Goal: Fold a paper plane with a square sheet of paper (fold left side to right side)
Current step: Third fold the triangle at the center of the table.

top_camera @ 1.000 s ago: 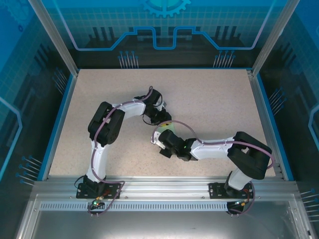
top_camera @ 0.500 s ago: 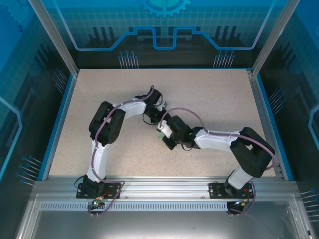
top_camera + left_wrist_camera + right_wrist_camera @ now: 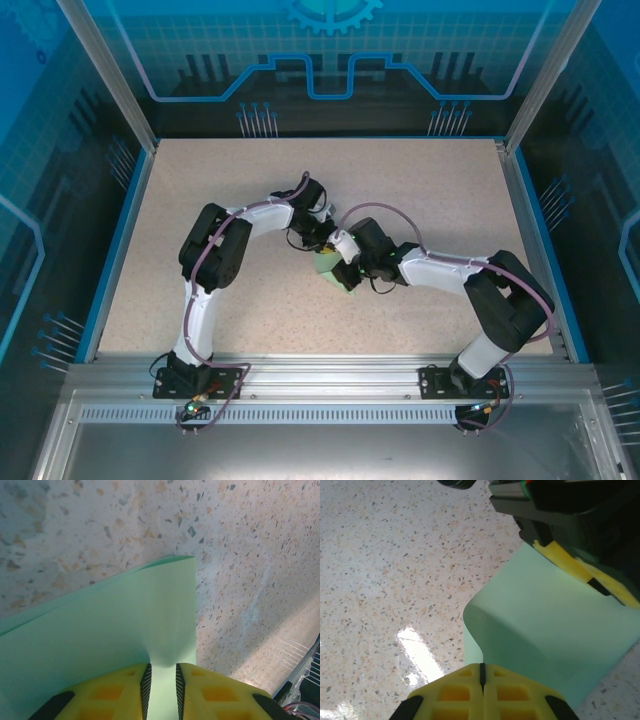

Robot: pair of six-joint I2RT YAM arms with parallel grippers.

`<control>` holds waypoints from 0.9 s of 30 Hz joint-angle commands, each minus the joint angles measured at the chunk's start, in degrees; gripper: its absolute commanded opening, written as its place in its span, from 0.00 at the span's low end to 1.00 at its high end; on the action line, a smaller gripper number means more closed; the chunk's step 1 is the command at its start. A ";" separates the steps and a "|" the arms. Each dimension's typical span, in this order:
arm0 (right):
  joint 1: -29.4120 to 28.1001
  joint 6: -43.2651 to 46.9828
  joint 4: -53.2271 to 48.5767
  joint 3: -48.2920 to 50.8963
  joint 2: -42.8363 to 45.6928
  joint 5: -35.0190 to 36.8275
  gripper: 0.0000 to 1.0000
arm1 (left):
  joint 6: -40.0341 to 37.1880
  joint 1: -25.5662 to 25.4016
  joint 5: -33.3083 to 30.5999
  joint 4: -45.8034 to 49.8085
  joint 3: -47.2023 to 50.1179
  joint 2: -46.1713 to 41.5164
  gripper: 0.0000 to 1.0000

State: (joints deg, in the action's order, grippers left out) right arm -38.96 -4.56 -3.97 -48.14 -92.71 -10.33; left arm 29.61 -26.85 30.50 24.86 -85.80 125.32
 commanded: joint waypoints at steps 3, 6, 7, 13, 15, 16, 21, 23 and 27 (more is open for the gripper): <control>0.46 -1.06 -1.17 -0.40 -1.06 -3.46 0.00 | -1.13 -0.48 2.37 2.89 -1.94 -1.84 0.28; 0.46 -1.13 -1.33 -0.28 -1.05 -3.35 0.00 | -1.21 -0.69 3.92 3.11 -2.87 -3.10 0.29; 0.47 -1.19 -1.31 -0.28 -1.01 -3.37 0.00 | -1.27 -0.95 4.36 3.17 -3.28 -3.33 0.30; 0.40 -1.12 -1.44 -0.37 -1.19 -3.36 0.00 | -1.39 -2.28 5.62 3.53 -5.17 -2.37 0.31; 0.43 -1.11 -1.48 -0.33 -1.18 -3.35 0.00 | -1.23 -2.34 5.58 3.61 -5.69 -1.47 0.32; 0.46 -1.14 -1.48 -0.37 -1.25 -3.34 0.00 | -1.38 -2.41 5.47 3.83 -5.94 -0.83 0.32; 0.47 -1.21 -1.55 -0.37 -1.25 -3.26 0.00 | -2.82 -2.35 3.02 6.48 -7.84 2.89 0.31; 0.45 -1.09 -1.69 -0.46 -1.24 -3.35 0.00 | -3.01 -2.35 2.60 6.78 -7.99 4.15 0.30; 0.45 -1.16 -1.67 -0.55 -1.25 -3.77 0.00 | -3.71 -2.35 1.46 7.54 -7.94 5.83 0.30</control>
State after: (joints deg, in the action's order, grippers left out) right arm -38.96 -4.99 -4.16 -48.12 -93.03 -12.69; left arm 27.88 -29.06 33.17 29.06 -92.75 129.25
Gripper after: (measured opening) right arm 0.041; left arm 0.302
